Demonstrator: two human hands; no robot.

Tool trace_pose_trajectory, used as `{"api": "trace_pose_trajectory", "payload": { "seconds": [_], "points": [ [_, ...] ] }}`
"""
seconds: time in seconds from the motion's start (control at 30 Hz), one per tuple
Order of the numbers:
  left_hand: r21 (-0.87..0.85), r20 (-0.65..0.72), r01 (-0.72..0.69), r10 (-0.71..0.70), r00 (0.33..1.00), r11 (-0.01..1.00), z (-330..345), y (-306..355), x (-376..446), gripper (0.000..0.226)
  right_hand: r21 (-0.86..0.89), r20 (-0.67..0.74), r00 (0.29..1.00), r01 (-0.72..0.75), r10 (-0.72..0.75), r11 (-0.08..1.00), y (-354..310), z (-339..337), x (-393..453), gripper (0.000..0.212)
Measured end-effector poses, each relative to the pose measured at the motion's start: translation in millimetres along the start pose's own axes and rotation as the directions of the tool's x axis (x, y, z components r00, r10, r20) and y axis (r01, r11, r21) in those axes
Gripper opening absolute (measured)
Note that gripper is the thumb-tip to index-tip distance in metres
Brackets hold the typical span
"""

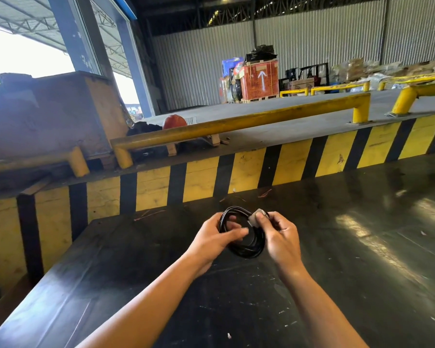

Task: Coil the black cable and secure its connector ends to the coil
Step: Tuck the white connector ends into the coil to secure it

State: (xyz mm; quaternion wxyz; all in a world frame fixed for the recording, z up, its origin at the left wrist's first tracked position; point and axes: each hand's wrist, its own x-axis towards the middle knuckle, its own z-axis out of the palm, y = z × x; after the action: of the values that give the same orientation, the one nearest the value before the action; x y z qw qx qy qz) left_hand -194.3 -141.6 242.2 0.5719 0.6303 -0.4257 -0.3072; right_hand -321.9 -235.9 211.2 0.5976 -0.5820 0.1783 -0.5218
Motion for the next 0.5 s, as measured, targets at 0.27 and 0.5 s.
{"api": "trace_pose_trajectory", "payload": {
  "seconds": [0.27, 0.5],
  "points": [
    [-0.146, -0.168, 0.285, -0.308, 0.937, 0.947, -5, -55, -11, 0.014, -0.434, -0.052, 0.919, -0.373, 0.391, 0.820, 90, -46, -37, 0.026],
    [-0.149, -0.121, 0.474, -0.492, 0.862, 0.868, -22, -103, -32, 0.048, -0.971, 0.078, 0.552, -0.148, 0.830, 0.190, 155, -98, -119, 0.026]
  ]
}}
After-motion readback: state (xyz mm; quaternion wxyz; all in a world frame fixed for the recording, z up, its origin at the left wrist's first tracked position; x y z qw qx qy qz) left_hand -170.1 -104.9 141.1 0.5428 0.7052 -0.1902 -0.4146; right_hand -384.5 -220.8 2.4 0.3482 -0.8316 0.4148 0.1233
